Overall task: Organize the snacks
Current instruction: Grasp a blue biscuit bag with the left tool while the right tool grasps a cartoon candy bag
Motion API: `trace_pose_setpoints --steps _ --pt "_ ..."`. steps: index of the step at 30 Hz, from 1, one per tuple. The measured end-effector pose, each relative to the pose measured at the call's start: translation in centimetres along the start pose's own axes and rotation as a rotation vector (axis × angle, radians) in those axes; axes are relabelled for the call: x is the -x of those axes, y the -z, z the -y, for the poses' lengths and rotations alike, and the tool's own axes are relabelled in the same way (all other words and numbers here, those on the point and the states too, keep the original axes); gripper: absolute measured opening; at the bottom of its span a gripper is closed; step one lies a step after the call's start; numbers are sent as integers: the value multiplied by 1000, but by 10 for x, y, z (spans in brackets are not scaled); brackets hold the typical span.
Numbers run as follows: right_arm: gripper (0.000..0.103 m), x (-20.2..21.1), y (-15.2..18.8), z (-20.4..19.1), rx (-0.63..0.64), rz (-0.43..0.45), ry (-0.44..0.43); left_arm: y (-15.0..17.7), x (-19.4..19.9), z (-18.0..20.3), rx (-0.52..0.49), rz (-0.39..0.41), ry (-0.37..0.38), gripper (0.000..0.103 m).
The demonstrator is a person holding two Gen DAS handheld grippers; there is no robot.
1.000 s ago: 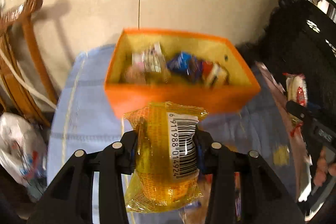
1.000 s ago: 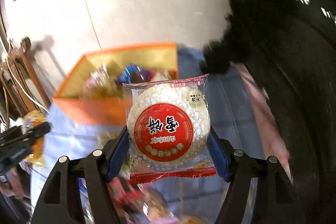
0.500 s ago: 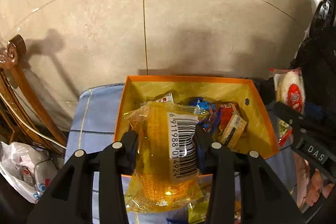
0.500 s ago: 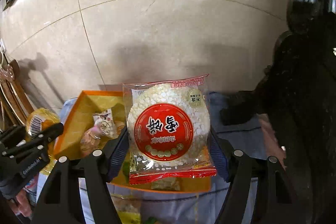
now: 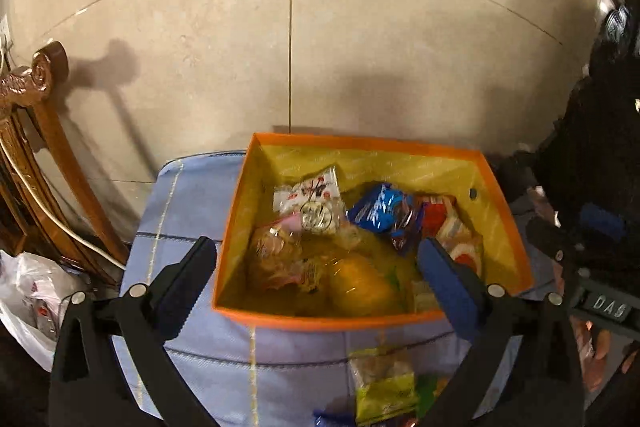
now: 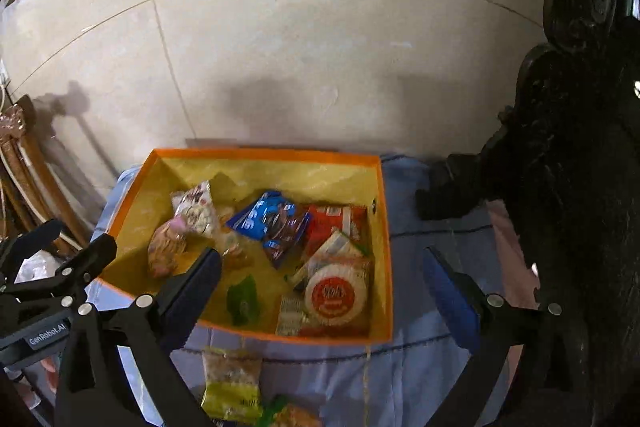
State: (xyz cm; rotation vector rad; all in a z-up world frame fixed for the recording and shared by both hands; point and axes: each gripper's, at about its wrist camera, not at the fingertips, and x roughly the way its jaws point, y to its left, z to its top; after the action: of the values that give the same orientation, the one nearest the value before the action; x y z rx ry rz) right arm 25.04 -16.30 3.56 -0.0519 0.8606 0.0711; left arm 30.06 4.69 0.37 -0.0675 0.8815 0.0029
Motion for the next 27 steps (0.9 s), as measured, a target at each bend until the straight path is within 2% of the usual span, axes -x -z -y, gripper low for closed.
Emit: trace_pose_setpoints --steps 2,5,8,9,11,13,16,18,21,25,27 --pt "99 8 19 2 -8 -26 -50 21 15 2 -37 0 -2 99" --pt "99 14 64 1 21 -88 -89 70 31 5 -81 -12 10 99" --pt "99 -1 112 -4 67 -207 -88 124 28 10 -122 -88 20 99" --pt "99 -13 131 -5 67 -271 -98 138 24 13 -137 -112 24 99" --pt "99 -35 156 -3 26 -364 -106 168 11 18 -172 -171 24 99" --pt "99 -54 169 0 -23 -410 -125 191 -5 24 -212 -228 11 99" --pt "99 -74 173 2 -89 -412 -159 208 -23 26 -234 -205 -43 99" --pt "99 -88 173 2 -125 -425 -183 209 -30 23 -181 -206 11 99" --pt "100 -107 180 -1 -178 -485 -219 210 -41 17 -143 -220 40 99" --pt "99 -106 186 -7 -159 -457 -193 207 -57 8 -53 -265 108 99" --pt "99 -104 188 -9 -163 -468 -195 209 -56 13 -66 -277 104 99"
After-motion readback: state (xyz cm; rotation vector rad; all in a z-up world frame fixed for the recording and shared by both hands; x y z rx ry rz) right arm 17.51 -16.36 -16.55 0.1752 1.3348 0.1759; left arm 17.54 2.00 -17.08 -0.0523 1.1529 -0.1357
